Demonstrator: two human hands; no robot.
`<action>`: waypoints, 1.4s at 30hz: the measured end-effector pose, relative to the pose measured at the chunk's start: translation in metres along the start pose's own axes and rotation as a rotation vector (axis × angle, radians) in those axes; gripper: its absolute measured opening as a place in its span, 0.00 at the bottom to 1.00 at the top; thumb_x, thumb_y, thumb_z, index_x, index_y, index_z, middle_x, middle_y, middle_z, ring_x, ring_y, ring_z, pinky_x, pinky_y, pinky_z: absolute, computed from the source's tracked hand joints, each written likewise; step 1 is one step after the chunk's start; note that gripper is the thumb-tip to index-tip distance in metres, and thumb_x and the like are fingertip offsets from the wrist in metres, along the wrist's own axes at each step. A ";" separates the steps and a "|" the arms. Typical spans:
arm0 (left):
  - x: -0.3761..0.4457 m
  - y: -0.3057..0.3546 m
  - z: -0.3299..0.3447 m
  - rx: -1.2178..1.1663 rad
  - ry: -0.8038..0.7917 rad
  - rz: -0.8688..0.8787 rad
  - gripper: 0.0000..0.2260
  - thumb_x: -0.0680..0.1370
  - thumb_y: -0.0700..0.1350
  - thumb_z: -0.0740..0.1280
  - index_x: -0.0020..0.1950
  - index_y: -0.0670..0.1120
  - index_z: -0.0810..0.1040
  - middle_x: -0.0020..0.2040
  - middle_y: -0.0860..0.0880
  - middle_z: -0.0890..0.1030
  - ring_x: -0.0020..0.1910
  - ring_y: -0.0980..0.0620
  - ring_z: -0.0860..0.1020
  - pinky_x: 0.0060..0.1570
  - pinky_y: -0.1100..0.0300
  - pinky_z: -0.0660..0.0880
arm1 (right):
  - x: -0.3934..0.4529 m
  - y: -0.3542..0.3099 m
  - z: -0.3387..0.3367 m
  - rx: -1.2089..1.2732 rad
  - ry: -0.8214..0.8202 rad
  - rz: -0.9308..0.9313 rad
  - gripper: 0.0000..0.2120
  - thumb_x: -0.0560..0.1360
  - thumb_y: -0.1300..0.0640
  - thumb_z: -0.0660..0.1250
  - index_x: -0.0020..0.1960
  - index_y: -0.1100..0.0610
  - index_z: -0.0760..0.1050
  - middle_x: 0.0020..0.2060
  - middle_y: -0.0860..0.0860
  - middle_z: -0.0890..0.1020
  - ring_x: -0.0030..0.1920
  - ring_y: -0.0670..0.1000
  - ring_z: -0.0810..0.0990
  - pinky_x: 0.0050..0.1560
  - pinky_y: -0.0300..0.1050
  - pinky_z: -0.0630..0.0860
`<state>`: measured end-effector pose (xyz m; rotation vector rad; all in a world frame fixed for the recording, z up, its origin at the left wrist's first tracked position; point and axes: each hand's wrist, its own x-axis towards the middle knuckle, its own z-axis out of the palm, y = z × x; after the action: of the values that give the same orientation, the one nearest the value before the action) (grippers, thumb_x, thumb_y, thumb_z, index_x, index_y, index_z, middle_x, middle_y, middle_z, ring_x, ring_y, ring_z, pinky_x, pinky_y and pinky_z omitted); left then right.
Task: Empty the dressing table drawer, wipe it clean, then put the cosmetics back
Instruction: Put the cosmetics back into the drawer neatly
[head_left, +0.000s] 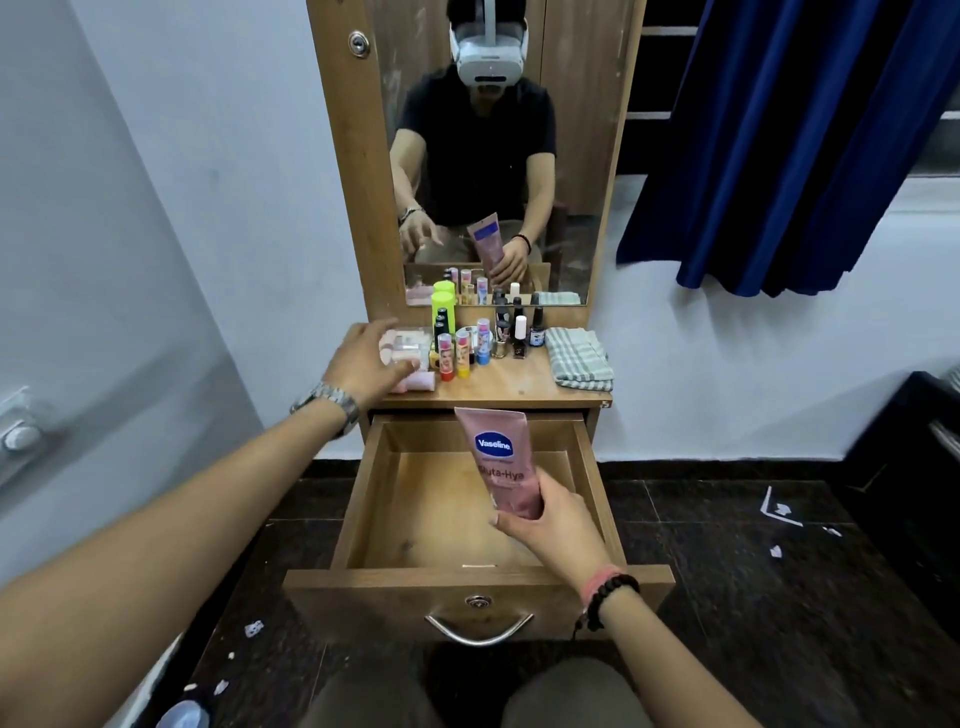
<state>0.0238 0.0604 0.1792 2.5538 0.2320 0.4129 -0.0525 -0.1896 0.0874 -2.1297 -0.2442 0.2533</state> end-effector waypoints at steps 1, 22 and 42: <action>0.013 -0.005 0.002 0.037 -0.021 -0.031 0.28 0.73 0.52 0.71 0.71 0.50 0.67 0.69 0.44 0.67 0.65 0.44 0.71 0.62 0.51 0.69 | 0.000 0.000 0.001 -0.016 -0.002 -0.003 0.20 0.69 0.49 0.75 0.57 0.45 0.72 0.47 0.38 0.81 0.46 0.34 0.78 0.42 0.26 0.71; 0.097 -0.019 0.044 0.154 -0.339 -0.259 0.37 0.64 0.61 0.75 0.68 0.46 0.70 0.67 0.45 0.71 0.62 0.44 0.72 0.61 0.50 0.72 | 0.003 0.004 0.006 -0.180 0.000 0.028 0.16 0.70 0.43 0.72 0.52 0.42 0.69 0.45 0.39 0.81 0.43 0.36 0.78 0.43 0.32 0.74; 0.101 -0.055 0.032 -0.139 -0.182 -0.526 0.37 0.71 0.63 0.68 0.72 0.46 0.63 0.68 0.42 0.69 0.63 0.40 0.70 0.55 0.49 0.72 | 0.005 0.006 0.008 -0.229 0.022 0.020 0.16 0.69 0.41 0.71 0.51 0.44 0.70 0.44 0.40 0.81 0.42 0.39 0.79 0.40 0.35 0.74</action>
<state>0.1245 0.1154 0.1487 2.2612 0.7526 -0.0051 -0.0493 -0.1855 0.0776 -2.3614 -0.2482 0.2219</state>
